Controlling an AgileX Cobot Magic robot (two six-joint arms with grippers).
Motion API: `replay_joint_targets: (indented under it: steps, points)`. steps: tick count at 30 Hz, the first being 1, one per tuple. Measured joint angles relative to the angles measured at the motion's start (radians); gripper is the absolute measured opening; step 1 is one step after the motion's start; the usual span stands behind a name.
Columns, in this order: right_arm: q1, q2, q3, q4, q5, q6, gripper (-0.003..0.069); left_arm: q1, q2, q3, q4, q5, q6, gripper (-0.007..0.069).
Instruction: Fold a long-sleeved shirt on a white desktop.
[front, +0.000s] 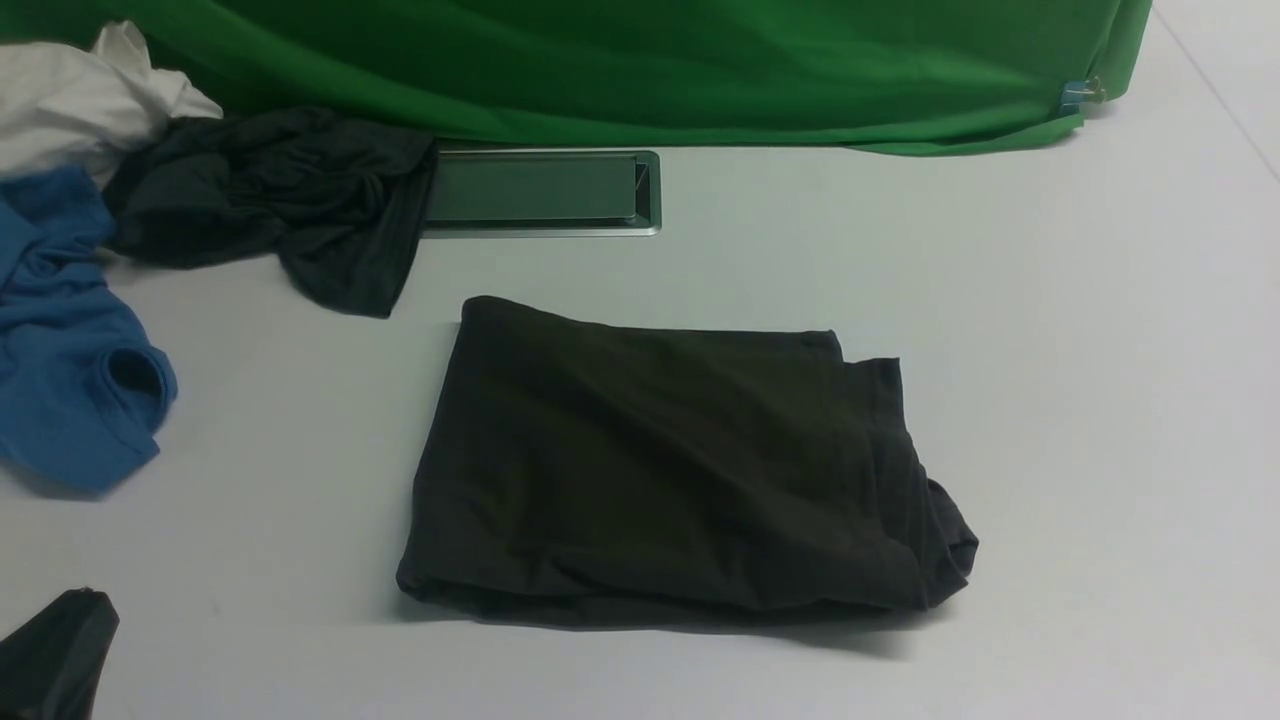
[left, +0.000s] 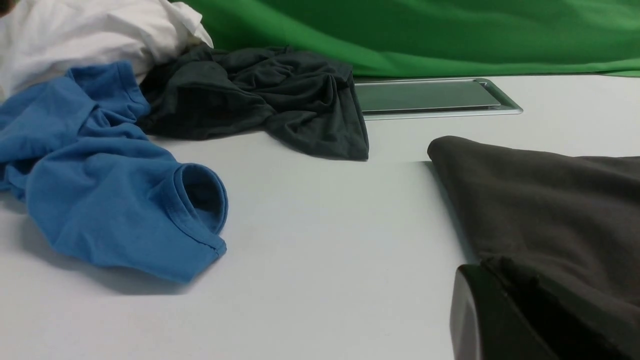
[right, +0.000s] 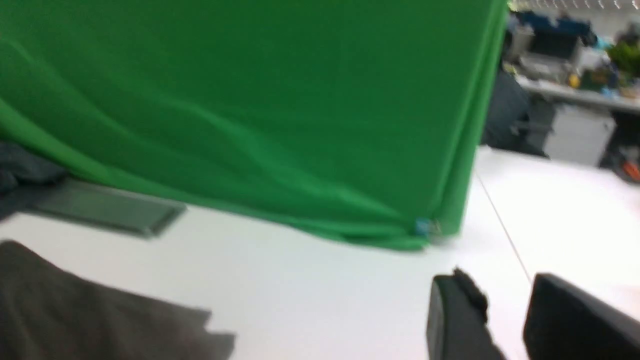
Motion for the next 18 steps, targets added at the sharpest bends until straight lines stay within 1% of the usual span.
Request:
replay_joint_targets:
  steps: [1,2,3,5,11,18]
  points:
    - [0.000,0.000,0.018,-0.069,0.004,0.071,0.0237,0.000,0.000,0.000,0.000,0.000,0.000,0.0021]
    - [-0.001,0.000,0.018,-0.069,0.004,0.078,0.0237,0.000,0.000,0.000,0.000,0.000,0.000,0.0021]
    - [-0.002,-0.003,0.042,-0.114,0.006,0.131,0.0237,0.000,0.000,0.000,0.000,0.000,0.000,0.0021]
    - [-0.009,-0.017,0.076,-0.134,0.007,0.161,0.0239,0.000,0.000,0.000,0.000,0.000,0.000,0.0021]
    - [-0.021,-0.123,0.231,-0.148,0.001,0.225,0.0239,0.000,0.000,0.000,0.000,0.000,0.000,0.0021]
    - [-0.023,-0.143,0.336,-0.149,-0.061,0.233,0.0239,0.000,0.000,0.000,0.000,-0.001,0.000,0.0021]
